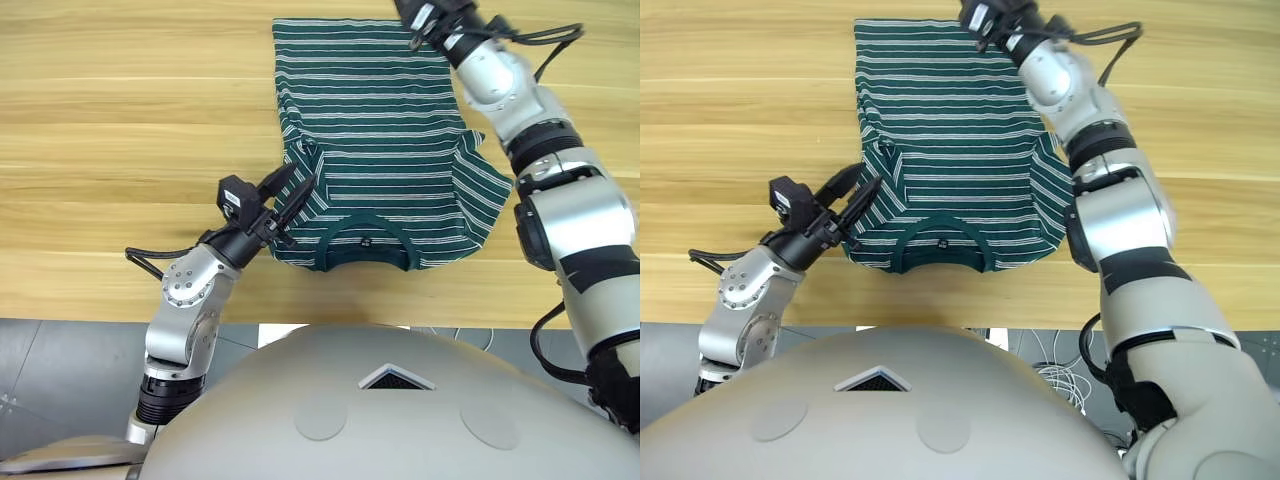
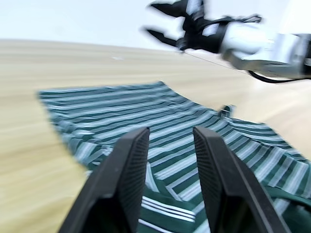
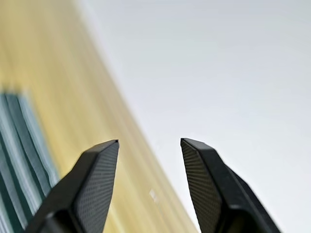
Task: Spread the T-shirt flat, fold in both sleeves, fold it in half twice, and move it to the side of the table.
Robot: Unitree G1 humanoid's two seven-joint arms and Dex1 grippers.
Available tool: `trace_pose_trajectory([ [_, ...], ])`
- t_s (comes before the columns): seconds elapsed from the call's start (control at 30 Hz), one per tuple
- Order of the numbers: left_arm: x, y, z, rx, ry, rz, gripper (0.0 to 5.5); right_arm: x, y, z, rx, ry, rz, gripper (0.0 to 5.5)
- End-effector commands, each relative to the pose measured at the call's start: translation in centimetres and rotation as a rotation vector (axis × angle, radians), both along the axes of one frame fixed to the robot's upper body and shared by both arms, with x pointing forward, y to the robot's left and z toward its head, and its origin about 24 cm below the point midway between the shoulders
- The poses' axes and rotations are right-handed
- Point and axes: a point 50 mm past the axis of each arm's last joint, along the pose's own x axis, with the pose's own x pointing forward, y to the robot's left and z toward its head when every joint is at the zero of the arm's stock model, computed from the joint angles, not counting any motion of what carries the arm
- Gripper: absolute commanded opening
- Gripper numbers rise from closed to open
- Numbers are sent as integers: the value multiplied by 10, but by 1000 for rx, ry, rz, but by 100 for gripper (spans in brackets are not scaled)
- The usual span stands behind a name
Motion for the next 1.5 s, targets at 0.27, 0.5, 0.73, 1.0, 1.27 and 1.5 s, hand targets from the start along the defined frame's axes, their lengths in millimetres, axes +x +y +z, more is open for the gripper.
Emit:
trace_pose_trajectory([
  [0.27,-25,-3,-69,386,57,60,157,-211,-171,-62,554,835,-264,329],
  [0.5,-33,2,-75,413,70,115,157,-212,-157,-83,674,1111,-275,329],
  [0.73,-35,5,-76,427,70,114,157,-201,-146,-110,899,1222,-402,311],
  [1.0,-35,4,-76,424,72,115,157,-204,-136,-110,824,1272,-391,152],
  [1.27,-35,5,-75,425,71,121,157,-197,-136,-115,761,1244,-411,12],
  [1.5,-33,7,-75,429,69,119,157,-184,-128,-112,822,1146,-373,4],
])
